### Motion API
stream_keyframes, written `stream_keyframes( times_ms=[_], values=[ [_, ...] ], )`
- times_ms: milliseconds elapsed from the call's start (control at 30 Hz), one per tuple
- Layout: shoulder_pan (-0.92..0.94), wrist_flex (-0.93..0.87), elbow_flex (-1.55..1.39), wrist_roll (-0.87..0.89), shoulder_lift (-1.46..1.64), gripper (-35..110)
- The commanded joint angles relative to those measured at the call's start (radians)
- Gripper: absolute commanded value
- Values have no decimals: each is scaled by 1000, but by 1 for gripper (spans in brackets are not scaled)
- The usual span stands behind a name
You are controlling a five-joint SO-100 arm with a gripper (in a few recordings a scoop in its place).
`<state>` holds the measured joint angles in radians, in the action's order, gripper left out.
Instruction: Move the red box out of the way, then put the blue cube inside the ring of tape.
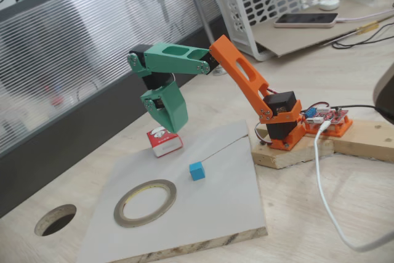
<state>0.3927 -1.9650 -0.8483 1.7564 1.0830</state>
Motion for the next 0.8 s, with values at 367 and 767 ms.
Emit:
stream_keyframes(
  times_ms=[367, 767],
  values=[
    [15, -9, 12, 8, 9, 1],
    [6, -8, 28, 8, -141, 1]
  ],
)
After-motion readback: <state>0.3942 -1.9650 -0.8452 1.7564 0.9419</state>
